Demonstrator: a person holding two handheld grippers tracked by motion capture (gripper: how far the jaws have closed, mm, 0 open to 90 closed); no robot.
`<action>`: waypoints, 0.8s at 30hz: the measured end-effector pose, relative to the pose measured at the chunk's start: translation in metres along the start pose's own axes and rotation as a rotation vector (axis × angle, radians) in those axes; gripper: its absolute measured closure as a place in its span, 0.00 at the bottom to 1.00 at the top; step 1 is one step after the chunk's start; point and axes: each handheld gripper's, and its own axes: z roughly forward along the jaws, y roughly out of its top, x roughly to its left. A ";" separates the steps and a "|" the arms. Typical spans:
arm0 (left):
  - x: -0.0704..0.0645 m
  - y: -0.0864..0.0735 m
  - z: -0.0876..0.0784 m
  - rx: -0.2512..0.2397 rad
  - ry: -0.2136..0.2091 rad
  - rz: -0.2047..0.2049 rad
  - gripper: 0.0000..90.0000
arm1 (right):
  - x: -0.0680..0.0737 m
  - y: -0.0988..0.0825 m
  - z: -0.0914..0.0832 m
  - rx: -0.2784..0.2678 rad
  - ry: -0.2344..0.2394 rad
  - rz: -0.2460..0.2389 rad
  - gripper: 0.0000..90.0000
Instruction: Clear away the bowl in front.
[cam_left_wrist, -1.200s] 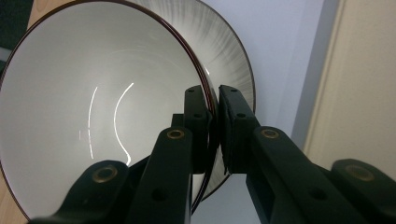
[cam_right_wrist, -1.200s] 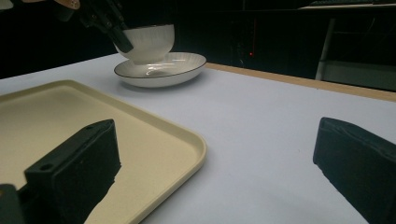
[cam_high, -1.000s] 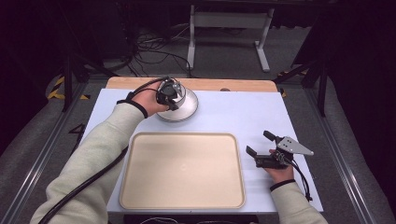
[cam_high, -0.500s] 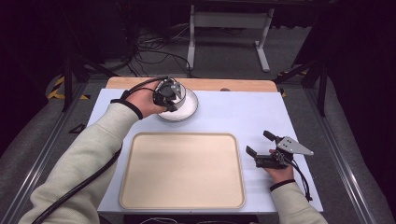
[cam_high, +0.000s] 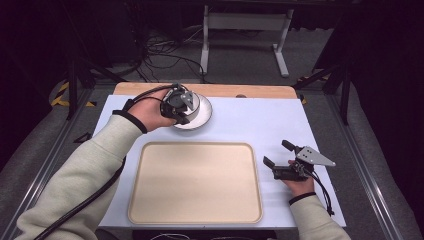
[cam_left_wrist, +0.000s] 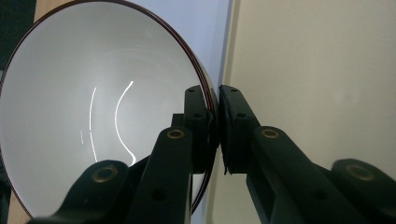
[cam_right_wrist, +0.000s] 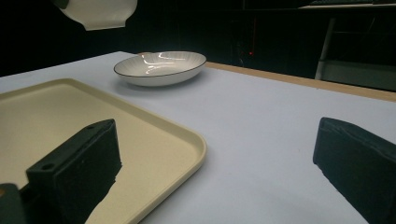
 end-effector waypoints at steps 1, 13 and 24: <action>-0.002 0.001 -0.001 -0.003 -0.002 0.002 0.92 | 0.000 0.000 0.000 0.001 0.000 -0.001 0.01; -0.032 0.009 -0.014 0.000 -0.032 0.070 0.92 | 0.000 0.000 0.000 0.003 -0.001 -0.003 0.01; -0.055 0.009 -0.025 0.011 -0.032 0.112 0.92 | 0.001 0.000 0.000 0.006 -0.006 -0.011 0.01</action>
